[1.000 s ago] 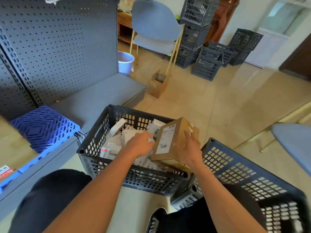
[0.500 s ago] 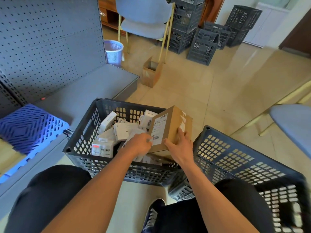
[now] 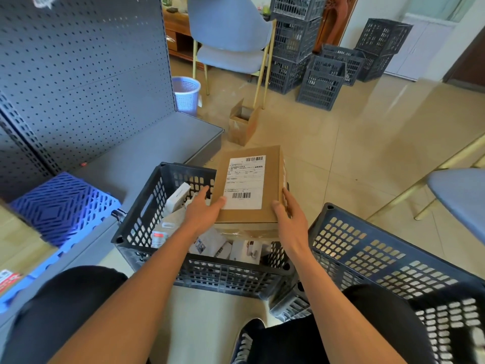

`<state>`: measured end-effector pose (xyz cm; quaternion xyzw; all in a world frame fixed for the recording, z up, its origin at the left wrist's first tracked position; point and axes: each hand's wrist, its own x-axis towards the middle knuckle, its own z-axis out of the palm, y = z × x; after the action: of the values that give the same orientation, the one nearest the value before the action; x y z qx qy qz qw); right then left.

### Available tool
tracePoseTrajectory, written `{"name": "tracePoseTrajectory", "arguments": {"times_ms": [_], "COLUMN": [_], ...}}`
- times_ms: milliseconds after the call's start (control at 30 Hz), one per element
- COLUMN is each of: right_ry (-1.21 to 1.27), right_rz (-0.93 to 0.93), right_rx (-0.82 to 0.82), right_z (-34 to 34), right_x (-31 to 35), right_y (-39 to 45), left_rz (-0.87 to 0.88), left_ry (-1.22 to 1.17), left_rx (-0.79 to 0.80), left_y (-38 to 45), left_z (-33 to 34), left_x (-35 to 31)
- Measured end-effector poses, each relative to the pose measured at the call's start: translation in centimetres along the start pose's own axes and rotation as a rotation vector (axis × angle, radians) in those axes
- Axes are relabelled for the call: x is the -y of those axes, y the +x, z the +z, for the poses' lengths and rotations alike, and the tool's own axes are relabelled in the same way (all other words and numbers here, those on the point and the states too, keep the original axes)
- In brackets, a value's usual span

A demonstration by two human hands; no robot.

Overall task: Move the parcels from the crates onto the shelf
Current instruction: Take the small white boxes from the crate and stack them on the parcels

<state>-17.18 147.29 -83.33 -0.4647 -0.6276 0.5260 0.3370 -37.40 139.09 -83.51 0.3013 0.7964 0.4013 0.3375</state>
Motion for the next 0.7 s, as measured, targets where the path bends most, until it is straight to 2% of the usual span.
{"name": "tracePoseTrajectory", "arguments": {"times_ms": [167, 433, 500, 700], "right_ry": [-0.033, -0.304, -0.36, -0.496], "right_rz": [-0.039, -0.294, -0.343, -0.315], "right_rx": [0.08, 0.03, 0.082, 0.262], "right_z": [1.0, 3.1, 4.1, 6.5], "right_x": [0.1, 1.3, 1.7, 3.2], "right_y": [0.4, 0.2, 0.4, 0.2], "left_rz": [0.027, 0.131, 0.156, 0.188], "left_ry": [-0.239, -0.239, -0.245, -0.236], "left_rx": [0.051, -0.045, -0.087, -0.185], "left_y": [-0.5, -1.6, -1.8, -2.7], "left_z": [-1.4, -3.1, -3.6, -5.7], "left_x": [0.0, -0.5, -0.6, -0.5]}}
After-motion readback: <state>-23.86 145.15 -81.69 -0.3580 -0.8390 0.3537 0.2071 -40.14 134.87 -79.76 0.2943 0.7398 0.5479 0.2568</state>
